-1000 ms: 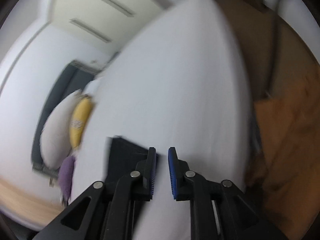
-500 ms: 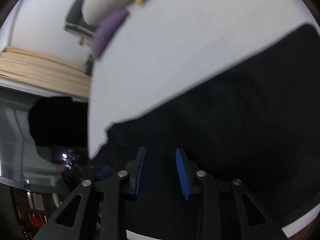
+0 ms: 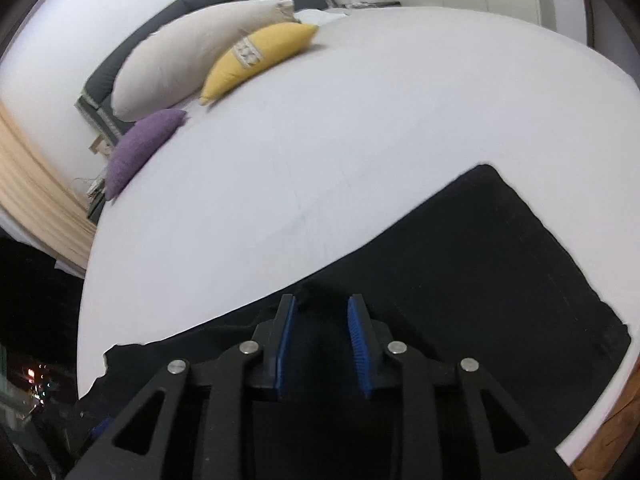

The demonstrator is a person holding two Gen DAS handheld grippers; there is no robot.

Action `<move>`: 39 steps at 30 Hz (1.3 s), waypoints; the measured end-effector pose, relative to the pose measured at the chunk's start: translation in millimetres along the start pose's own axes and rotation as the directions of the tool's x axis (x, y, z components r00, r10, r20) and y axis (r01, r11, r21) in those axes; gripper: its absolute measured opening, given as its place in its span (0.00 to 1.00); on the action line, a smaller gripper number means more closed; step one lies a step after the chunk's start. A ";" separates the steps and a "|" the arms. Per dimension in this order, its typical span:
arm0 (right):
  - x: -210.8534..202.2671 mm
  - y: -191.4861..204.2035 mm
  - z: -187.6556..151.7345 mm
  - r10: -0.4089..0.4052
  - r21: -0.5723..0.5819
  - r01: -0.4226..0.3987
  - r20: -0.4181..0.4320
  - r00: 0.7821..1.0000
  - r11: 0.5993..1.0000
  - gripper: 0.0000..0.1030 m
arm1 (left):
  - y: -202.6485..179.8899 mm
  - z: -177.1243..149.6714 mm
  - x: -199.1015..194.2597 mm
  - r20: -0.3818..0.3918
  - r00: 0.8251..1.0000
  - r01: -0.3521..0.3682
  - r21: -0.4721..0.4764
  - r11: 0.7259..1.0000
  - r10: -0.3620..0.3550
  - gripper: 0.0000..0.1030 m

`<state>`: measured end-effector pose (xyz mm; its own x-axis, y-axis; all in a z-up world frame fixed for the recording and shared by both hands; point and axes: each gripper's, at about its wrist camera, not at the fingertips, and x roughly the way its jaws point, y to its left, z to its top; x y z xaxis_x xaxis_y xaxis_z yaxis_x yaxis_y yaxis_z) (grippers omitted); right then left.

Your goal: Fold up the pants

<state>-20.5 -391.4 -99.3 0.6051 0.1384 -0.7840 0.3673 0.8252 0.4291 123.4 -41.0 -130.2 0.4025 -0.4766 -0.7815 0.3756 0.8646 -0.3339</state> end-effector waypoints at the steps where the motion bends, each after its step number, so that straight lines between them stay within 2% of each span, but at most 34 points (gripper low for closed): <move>1: 7.3 7.1 -2.6 0.050 -0.030 -0.052 -0.063 0.997 0.998 0.29 | 0.6 -0.4 -0.5 0.001 1.000 0.001 -0.001 1.000 -0.001 0.78; 3: 31.5 22.7 -6.7 0.089 -0.103 -0.110 -0.190 0.978 0.989 0.29 | -3.9 0.6 1.1 0.002 1.000 0.001 -0.003 1.000 -0.001 0.78; 5: 54.2 24.2 -4.5 0.057 -0.128 -0.088 -0.230 0.971 0.988 0.29 | -8.4 -0.6 4.4 0.003 1.000 0.006 -0.005 1.000 -0.006 0.78; 6: 63.5 21.8 -1.3 0.074 -0.108 -0.103 -0.251 0.965 0.989 0.28 | -8.1 -0.6 5.8 0.005 1.000 0.008 -0.008 1.000 -0.008 0.78; 7: 74.4 12.6 6.1 0.096 -0.060 -0.115 -0.247 0.964 0.992 0.22 | -8.5 -0.9 6.0 0.005 1.000 0.009 -0.010 1.000 -0.009 0.78; 9: 81.4 2.0 22.2 0.099 -0.021 -0.105 -0.191 0.977 0.994 0.14 | -8.1 -1.7 7.5 0.004 1.000 0.006 -0.008 1.000 -0.006 0.78; 10: 81.9 -2.5 28.1 0.069 -0.028 -0.074 -0.149 0.986 0.997 0.10 | -8.6 -1.8 7.8 0.004 1.000 0.004 -0.007 1.000 -0.004 0.78; 11: 80.6 1.1 33.9 -0.002 -0.056 -0.004 -0.097 0.995 0.998 0.10 | -8.8 -2.1 7.9 0.004 1.000 0.002 -0.006 1.000 -0.002 0.78; 12: 74.9 -0.6 43.1 -0.087 -0.064 0.083 -0.048 0.995 0.994 0.11 | -8.9 -2.0 7.8 0.003 1.000 0.002 -0.007 1.000 -0.002 0.78; 13: 65.2 -2.8 47.7 -0.101 -0.032 0.101 -0.009 0.995 0.994 0.16 | -8.5 -1.8 7.1 0.005 1.000 0.007 -0.011 1.000 -0.007 0.78; 15: 33.2 -14.4 53.8 -0.005 0.042 0.002 0.076 0.997 0.999 0.17 | -5.3 -2.7 6.8 0.011 1.000 0.021 -0.025 0.999 -0.021 0.78; 16: 20.9 -11.9 52.4 0.013 0.024 -0.016 0.089 0.996 1.000 0.24 | -4.1 -2.8 6.9 0.015 1.000 0.028 -0.033 0.999 -0.027 0.78; 18: 9.0 1.3 41.6 0.043 -0.045 -0.041 0.036 0.998 0.998 0.36 | -3.5 -2.9 7.4 0.019 0.999 0.027 -0.039 0.999 -0.026 0.78; 19: 10.6 9.3 37.1 0.077 -0.056 -0.077 -0.005 0.997 0.995 0.37 | -3.5 -2.8 7.1 0.023 0.999 0.026 -0.043 0.999 -0.025 0.78; 21: 23.3 22.9 23.6 0.181 -0.067 -0.190 -0.116 0.977 0.980 0.37 | -1.2 -3.2 5.6 0.034 0.999 0.027 -0.055 0.998 -0.025 0.78; 23: 39.9 37.6 9.2 0.216 -0.097 -0.237 -0.191 0.958 0.967 0.37 | 6.0 -4.6 0.7 0.035 0.999 0.028 -0.058 0.998 -0.026 0.78; 25: 66.8 50.6 -16.0 0.206 -0.099 -0.238 -0.257 0.944 0.966 0.38 | 7.3 -5.7 -0.2 0.032 0.999 0.027 -0.053 0.998 -0.025 0.78; 26: 76.7 47.2 -16.8 0.204 -0.078 -0.230 -0.251 0.946 0.970 0.38 | 5.6 -7.2 0.4 0.031 0.999 0.027 -0.048 0.998 -0.026 0.78; 28: 82.5 31.4 -0.9 0.243 0.003 -0.246 -0.167 0.956 0.969 0.34 | 6.4 -7.6 -0.1 0.035 0.999 0.033 -0.048 0.998 -0.031 0.78; 29: 80.6 17.5 6.5 0.211 0.057 -0.205 -0.121 0.970 0.977 0.33 | 6.6 -7.6 -0.4 0.036 0.999 0.035 -0.051 0.998 -0.033 0.78; 30: 75.3 0.7 14.1 0.172 0.119 -0.161 -0.082 0.982 0.980 0.28 | 7.1 -7.7 -0.7 0.037 0.999 0.036 -0.055 0.998 -0.034 0.78; 32: 52.4 -26.7 23.4 0.084 0.200 -0.076 -0.034 0.996 0.977 0.28 | 7.0 -8.4 -2.4 0.040 0.999 0.026 -0.060 0.998 -0.023 0.78; 33: 39.3 -31.2 22.1 0.072 0.206 -0.066 -0.020 0.997 0.976 0.29 | 6.7 -8.5 -2.5 0.043 0.999 0.017 -0.062 0.998 -0.014 0.78; 34: 25.6 -34.0 21.2 0.094 0.202 -0.093 0.006 0.996 0.975 0.34 | 5.6 -8.9 -4.7 0.050 0.999 0.010 -0.063 0.998 -0.007 0.78; 35: 11.1 -35.9 17.4 0.152 0.184 -0.155 0.032 0.988 0.971 0.36 | 4.5 -8.8 -5.7 0.053 0.999 0.009 -0.063 0.998 -0.006 0.78; 36: 1.1 -35.3 10.8 0.218 0.145 -0.221 0.033 0.975 0.965 0.44 | 3.3 -8.7 -5.3 0.052 0.999 0.006 -0.061 0.998 -0.003 0.78; 37: -2.8 -33.9 3.6 0.232 0.110 -0.233 0.022 0.972 0.966 0.52 | 2.2 -8.8 -4.1 0.047 0.999 -0.001 -0.058 0.998 0.003 0.78; 39: -6.1 -52.4 -10.7 0.157 0.090 -0.158 0.020 0.987 0.983 0.54 | 1.0 -9.1 -2.5 0.039 0.999 -0.009 -0.055 0.998 0.012 0.78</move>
<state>-51.0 -429.6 -121.8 0.6692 0.2553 -0.6979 0.3289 0.7404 0.5863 115.1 -37.4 -133.3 0.4395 -0.4725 -0.7640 0.3256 0.8764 -0.3547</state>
